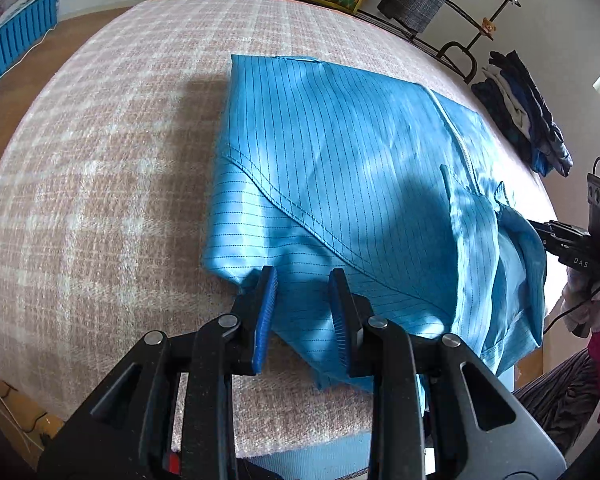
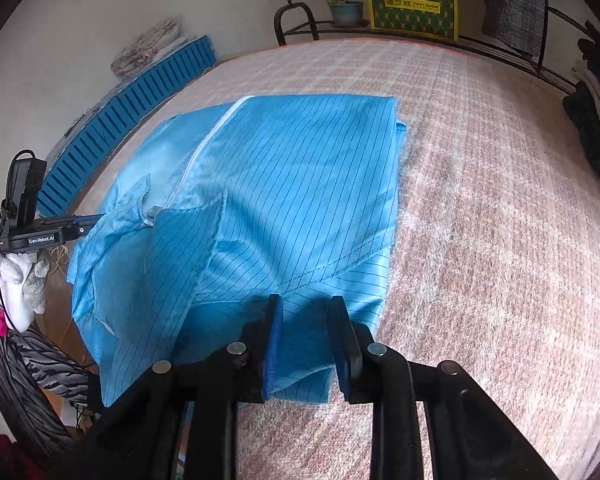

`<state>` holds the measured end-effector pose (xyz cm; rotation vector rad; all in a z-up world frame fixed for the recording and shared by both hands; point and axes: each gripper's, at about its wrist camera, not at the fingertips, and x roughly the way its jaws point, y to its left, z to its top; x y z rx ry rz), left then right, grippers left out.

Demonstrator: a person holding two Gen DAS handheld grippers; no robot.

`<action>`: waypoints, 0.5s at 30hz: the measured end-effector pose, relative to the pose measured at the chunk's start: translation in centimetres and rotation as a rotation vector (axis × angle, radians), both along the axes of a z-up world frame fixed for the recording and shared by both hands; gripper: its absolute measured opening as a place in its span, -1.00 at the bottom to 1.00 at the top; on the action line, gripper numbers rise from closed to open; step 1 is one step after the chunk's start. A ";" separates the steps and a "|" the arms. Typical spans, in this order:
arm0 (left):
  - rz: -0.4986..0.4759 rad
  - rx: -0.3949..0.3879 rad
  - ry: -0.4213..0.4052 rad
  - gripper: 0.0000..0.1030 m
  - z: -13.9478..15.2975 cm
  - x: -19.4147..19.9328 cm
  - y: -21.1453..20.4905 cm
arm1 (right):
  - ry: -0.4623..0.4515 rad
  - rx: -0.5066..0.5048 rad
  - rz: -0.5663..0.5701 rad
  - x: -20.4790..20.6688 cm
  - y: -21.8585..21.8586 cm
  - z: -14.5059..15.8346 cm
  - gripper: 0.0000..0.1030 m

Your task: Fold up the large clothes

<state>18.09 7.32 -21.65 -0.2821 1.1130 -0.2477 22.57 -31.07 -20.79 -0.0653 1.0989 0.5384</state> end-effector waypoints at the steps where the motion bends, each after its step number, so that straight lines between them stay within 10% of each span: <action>1: -0.001 -0.008 0.009 -0.49 0.0 -0.4 0.2 | 0.005 0.001 -0.007 -0.4 -0.5 0.1 -0.52; 6: 0.055 -0.089 0.002 -0.33 1.7 -1.7 2.4 | -0.009 0.089 -0.091 -1.6 -3.9 2.0 -0.31; 10: 0.142 -0.201 -0.033 0.12 3.1 -0.7 5.6 | -0.101 0.188 -0.165 -1.4 -6.2 2.9 0.52; 15: 0.252 -0.410 0.074 0.17 0.5 2.8 9.7 | -0.010 0.330 -0.217 1.4 -8.6 1.7 0.52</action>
